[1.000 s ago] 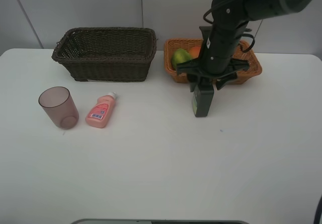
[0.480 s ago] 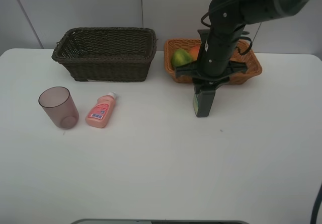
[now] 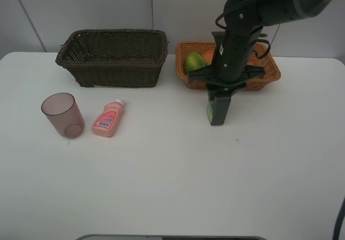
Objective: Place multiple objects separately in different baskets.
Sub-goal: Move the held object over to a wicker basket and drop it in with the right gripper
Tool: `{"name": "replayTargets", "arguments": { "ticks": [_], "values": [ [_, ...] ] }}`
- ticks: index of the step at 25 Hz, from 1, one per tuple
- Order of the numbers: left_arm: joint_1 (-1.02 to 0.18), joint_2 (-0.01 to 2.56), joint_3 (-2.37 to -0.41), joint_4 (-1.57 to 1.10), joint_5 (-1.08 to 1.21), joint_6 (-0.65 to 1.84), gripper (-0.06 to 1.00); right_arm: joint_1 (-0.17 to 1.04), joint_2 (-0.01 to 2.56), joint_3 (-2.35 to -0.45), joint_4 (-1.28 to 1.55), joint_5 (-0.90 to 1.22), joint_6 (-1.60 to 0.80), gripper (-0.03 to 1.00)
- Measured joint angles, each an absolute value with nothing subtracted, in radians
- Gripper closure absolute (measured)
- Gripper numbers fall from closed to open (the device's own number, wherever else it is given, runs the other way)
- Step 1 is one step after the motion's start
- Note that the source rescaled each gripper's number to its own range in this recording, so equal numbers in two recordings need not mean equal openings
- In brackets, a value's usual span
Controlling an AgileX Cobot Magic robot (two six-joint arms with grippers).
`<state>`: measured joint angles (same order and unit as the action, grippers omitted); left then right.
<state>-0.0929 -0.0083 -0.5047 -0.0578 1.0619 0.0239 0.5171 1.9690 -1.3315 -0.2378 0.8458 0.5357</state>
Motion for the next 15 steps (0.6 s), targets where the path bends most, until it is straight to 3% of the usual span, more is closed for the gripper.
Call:
{"name": "replayTargets", "arguments": {
  "ticks": [5, 15],
  "values": [
    [-0.093, -0.008, -0.505, -0.058, 1.062, 0.024, 0.02, 0.546, 1.915, -1.354, -0.233, 0.888, 0.488, 0.96],
    [-0.093, -0.008, -0.505, -0.058, 1.062, 0.024, 0.02, 0.671, 1.897, -1.654, -0.194, 1.014, 0.361, 0.96]
  ]
}}
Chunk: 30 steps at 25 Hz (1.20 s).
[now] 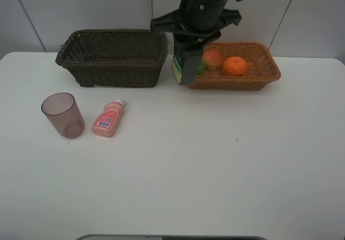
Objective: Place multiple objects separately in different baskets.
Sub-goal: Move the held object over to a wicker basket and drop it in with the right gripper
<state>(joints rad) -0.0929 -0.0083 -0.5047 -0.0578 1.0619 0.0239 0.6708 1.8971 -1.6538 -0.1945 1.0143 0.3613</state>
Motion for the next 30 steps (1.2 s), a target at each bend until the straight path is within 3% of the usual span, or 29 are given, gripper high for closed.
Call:
{"name": "replayTargets", "arguments": {
  "ticks": [7, 11, 30],
  "values": [
    [-0.093, -0.008, -0.505, -0.058, 1.062, 0.024, 0.02, 0.711, 1.957, -1.797, -0.216, 0.862, 0.355, 0.96],
    [-0.093, -0.008, -0.505, -0.058, 1.062, 0.024, 0.02, 0.712, 2.02, -1.802, -0.215, 0.678, 0.355, 0.96],
    [-0.093, -0.008, -0.505, -0.058, 1.062, 0.024, 0.02, 0.667, 2.231, -1.802, -0.214, 0.218, 0.355, 0.96]
  ]
}}
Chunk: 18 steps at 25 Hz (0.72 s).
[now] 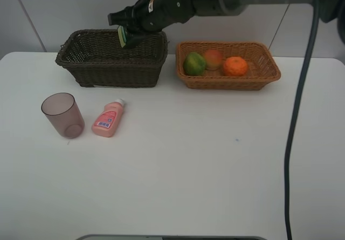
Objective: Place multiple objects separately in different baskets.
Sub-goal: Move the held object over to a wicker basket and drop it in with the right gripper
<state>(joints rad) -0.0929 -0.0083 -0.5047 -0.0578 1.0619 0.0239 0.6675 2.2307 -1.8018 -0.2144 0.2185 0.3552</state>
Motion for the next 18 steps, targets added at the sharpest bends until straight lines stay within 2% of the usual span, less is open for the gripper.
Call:
{"name": "replayTargets", "arguments": {
  "ticks": [18],
  "values": [
    [-0.093, -0.008, -0.505, -0.058, 1.062, 0.024, 0.02, 0.654, 2.352, -1.802, -0.242, 0.139, 0.356, 0.96]
  ]
}}
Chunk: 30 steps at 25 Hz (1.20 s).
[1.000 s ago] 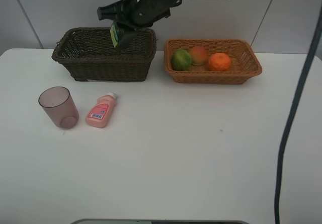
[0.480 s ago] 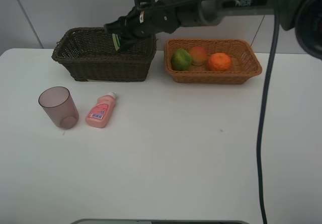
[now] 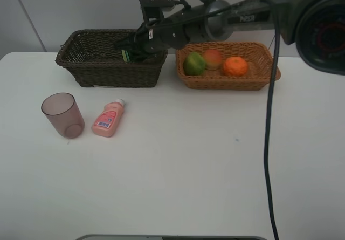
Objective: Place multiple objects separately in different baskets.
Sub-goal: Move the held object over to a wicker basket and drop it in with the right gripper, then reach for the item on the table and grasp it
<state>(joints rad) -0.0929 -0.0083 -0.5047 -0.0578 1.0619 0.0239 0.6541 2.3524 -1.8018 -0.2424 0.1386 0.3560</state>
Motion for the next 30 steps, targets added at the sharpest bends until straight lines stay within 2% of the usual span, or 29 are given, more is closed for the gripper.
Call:
{"name": "replayTargets", "arguments": {
  "ticks": [3, 5, 6, 9, 11, 13, 19, 30],
  "values": [
    [-0.093, -0.008, -0.505, -0.058, 1.062, 0.024, 0.02, 0.648, 2.352, -1.803, -0.242, 0.14, 0.356, 0.96],
    [-0.093, -0.008, -0.505, -0.057, 1.062, 0.024, 0.02, 0.645, 2.352, -1.803, -0.242, 0.142, 0.356, 0.91],
    [-0.093, -0.008, -0.505, -0.057, 1.062, 0.024, 0.02, 0.645, 2.352, -1.803, -0.242, 0.14, 0.356, 0.85],
    [-0.093, -0.008, -0.505, -0.057, 1.062, 0.024, 0.02, 0.645, 2.35, -1.803, -0.239, 0.136, 0.356, 0.57],
    [-0.093, -0.008, -0.505, -0.057, 1.062, 0.024, 0.02, 0.645, 2.348, -1.804, -0.227, 0.135, 0.356, 0.42],
    [-0.093, -0.008, -0.505, -0.057, 1.062, 0.024, 0.02, 0.645, 2.342, -1.804, -0.211, 0.135, 0.356, 0.36],
    [-0.093, -0.008, -0.505, -0.057, 1.062, 0.024, 0.02, 0.645, 2.278, -1.804, -0.189, 0.231, 0.356, 0.33],
    [-0.093, -0.008, -0.505, -0.057, 1.062, 0.024, 0.02, 0.645, 2.11, -1.806, -0.187, 0.709, 0.29, 0.33]
  ]
}}
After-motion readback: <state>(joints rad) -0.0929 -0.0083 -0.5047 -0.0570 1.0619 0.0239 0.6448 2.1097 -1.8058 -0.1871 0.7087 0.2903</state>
